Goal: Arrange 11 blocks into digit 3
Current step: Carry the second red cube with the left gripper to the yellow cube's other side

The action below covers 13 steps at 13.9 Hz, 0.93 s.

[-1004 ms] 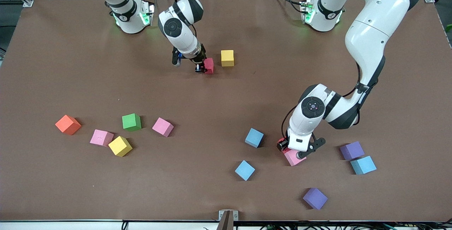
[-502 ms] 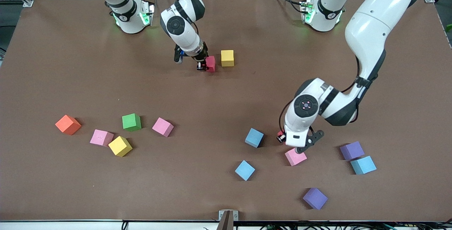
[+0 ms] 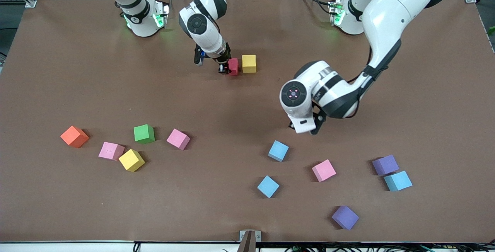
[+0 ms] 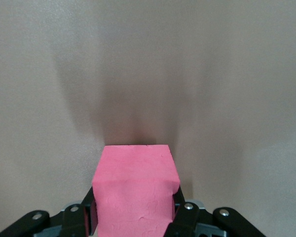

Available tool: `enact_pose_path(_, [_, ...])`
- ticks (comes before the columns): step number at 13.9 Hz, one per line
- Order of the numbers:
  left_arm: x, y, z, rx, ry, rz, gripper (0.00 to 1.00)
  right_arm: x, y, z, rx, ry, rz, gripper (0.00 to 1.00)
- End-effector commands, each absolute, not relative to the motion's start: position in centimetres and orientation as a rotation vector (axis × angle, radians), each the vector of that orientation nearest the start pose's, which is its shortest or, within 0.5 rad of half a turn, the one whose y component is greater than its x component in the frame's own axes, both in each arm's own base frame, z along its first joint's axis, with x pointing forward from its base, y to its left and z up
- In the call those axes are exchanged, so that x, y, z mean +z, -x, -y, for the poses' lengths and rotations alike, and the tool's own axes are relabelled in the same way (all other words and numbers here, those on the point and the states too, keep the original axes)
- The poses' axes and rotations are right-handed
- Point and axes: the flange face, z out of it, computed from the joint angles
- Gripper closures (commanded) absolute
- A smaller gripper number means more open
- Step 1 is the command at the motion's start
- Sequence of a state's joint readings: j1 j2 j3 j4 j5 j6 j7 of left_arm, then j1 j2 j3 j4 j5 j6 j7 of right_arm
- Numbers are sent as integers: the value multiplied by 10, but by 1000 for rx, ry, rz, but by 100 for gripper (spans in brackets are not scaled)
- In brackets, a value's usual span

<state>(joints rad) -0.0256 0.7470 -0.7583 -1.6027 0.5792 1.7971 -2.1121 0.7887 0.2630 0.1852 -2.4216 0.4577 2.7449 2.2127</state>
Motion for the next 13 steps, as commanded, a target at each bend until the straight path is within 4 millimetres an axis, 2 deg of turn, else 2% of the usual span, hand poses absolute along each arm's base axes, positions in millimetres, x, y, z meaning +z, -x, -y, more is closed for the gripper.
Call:
enact_pose_path(1, [248,-501,385,6,2126,1768,80,201,-280,-411,380,2039,-2301,100])
enact_pose_path(3, [248,-488,394,2,2087,1808,81,199,-278,-415,382,2040,-2304,100])
enact_pose_path(4, [252,-489,396,-1,2079,1838,82,199,-279,-415,383,2040,-2304,100])
enact_pose_path(7, [290,-515,388,-32,2080,1952,82,198,-276,-424,389,2025,-2318,100])
enact_pose_path(9, [310,-533,370,-72,2062,2014,82,197,-275,-428,392,2028,-2314,100])
enact_pose_path(11, [320,-544,354,-96,2044,2048,82,197,-276,-428,392,2026,-2316,100])
enact_pose_path(13, [330,-558,330,-101,2022,2066,83,195,-276,-428,393,2028,-2319,99])
